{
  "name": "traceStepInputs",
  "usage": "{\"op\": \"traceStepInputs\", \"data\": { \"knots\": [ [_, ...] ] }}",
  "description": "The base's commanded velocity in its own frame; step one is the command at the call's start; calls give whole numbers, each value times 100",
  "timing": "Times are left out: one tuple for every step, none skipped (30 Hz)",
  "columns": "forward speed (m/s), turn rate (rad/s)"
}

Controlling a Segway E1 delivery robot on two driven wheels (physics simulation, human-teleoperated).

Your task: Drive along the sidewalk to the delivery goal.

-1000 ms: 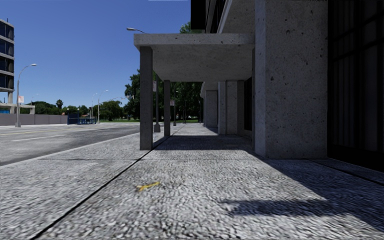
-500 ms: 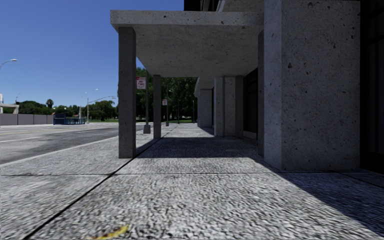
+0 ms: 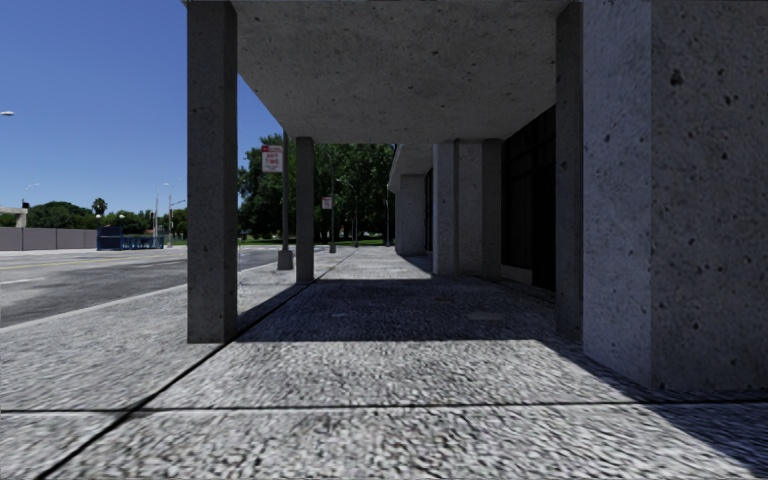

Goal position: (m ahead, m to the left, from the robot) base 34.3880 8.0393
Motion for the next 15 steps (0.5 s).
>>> {"op": "traceStepInputs", "data": {
  "knots": [
    [200,0],
    [200,0],
    [200,0],
    [200,0],
    [200,0],
    [200,0],
    [200,0],
    [200,0],
    [200,0],
    [200,0],
    [200,0],
    [200,0],
    [200,0],
    [200,0],
    [200,0]
  ]
}}
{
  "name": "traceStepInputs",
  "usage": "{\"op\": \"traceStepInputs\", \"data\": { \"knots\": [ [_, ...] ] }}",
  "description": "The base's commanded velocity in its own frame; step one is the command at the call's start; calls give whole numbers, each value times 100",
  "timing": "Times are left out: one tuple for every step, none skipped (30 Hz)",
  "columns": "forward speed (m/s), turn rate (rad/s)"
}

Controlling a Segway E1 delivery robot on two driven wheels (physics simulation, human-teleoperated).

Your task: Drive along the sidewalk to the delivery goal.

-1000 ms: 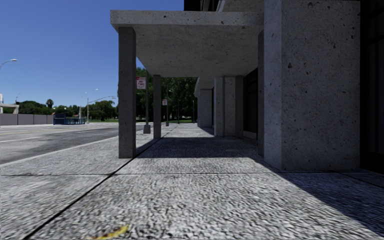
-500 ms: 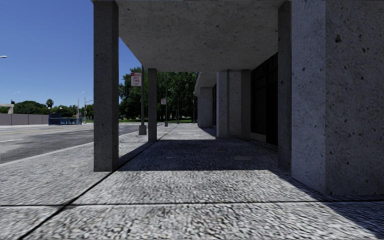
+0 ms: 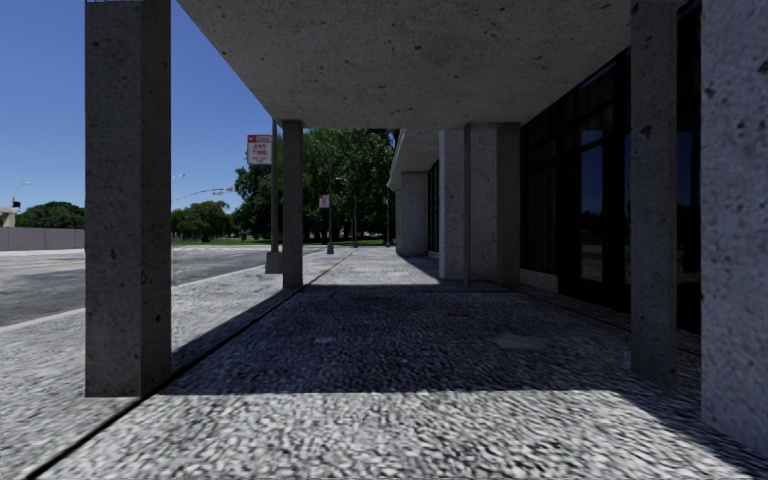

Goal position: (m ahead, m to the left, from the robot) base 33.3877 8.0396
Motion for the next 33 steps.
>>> {"op": "traceStepInputs", "data": {
  "knots": [
    [200,0],
    [200,0],
    [200,0],
    [200,0],
    [200,0],
    [200,0],
    [200,0],
    [200,0],
    [200,0],
    [200,0],
    [200,0],
    [200,0],
    [200,0],
    [200,0],
    [200,0],
    [200,0],
    [200,0],
    [200,0],
    [200,0],
    [200,0],
    [200,0],
    [200,0],
    [200,0],
    [200,0],
    [200,0],
    [200,0],
    [200,0],
    [200,0],
    [200,0],
    [200,0],
    [200,0],
    [200,0],
    [200,0]
  ]
}}
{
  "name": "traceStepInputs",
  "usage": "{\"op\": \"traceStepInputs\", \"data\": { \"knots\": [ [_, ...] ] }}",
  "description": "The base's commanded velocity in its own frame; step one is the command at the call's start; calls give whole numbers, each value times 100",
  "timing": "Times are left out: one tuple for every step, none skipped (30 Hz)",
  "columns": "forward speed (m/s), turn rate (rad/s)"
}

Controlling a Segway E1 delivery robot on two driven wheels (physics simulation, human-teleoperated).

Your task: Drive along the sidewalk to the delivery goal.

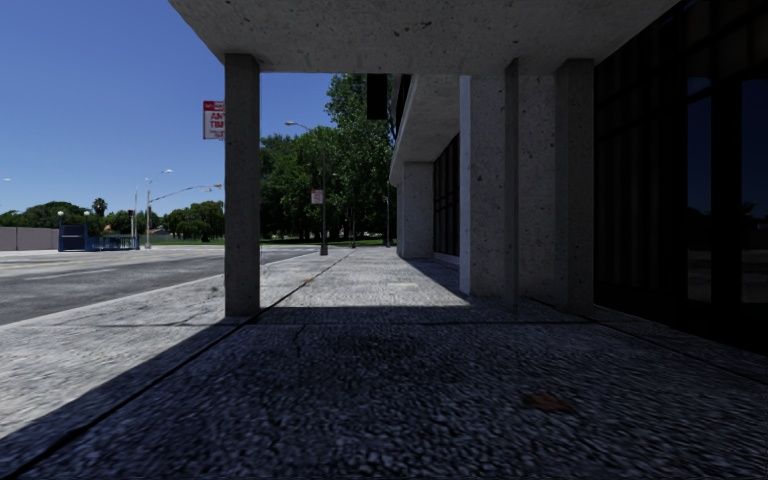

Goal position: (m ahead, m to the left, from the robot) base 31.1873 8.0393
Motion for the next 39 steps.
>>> {"op": "traceStepInputs", "data": {
  "knots": [
    [200,0],
    [200,0],
    [200,0],
    [200,0],
    [200,0],
    [200,0],
    [200,0],
    [200,0],
    [200,0],
    [200,0],
    [200,0],
    [200,0],
    [200,0],
    [200,0],
    [200,0],
    [200,0],
    [200,0],
    [200,0],
    [200,0],
    [200,0],
    [200,0],
    [200,0],
    [200,0],
    [200,0],
    [200,0],
    [200,0],
    [200,0],
    [200,0],
    [200,0],
    [200,0],
    [200,0],
    [200,0],
    [200,0],
    [200,0],
    [200,0],
    [200,0],
    [200,0],
    [200,0],
    [200,0]
  ]
}}
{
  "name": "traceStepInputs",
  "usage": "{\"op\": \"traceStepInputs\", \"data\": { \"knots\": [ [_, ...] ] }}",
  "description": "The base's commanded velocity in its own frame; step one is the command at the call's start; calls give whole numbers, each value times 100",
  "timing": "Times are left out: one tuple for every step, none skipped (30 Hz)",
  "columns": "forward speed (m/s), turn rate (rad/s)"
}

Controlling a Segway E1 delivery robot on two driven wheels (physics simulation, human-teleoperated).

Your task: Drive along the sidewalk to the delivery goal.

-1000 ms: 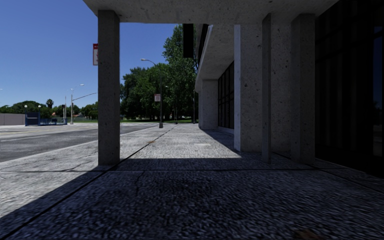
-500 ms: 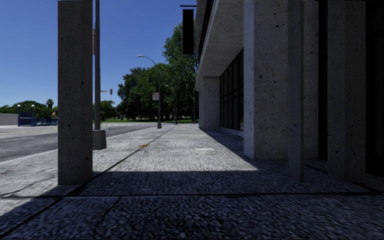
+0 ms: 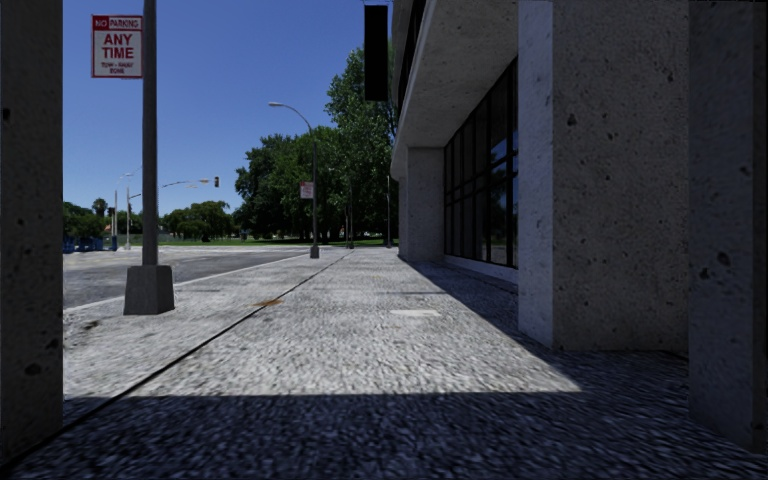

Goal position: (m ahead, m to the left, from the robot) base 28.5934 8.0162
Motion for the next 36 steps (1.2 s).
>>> {"op": "traceStepInputs", "data": {
  "knots": [
    [200,0],
    [200,0],
    [200,0],
    [200,0],
    [200,0],
    [200,0],
    [200,0],
    [200,0],
    [200,0],
    [200,0],
    [200,0],
    [200,0],
    [200,0],
    [200,0],
    [200,0],
    [200,0],
    [200,0],
    [200,0],
    [200,0],
    [200,0],
    [200,0],
    [200,0],
    [200,0],
    [200,0],
    [200,0],
    [200,0],
    [200,0],
    [200,0],
    [200,0],
    [200,0],
    [200,0],
    [200,0],
    [200,0],
    [200,0],
    [200,0],
    [200,0]
  ]
}}
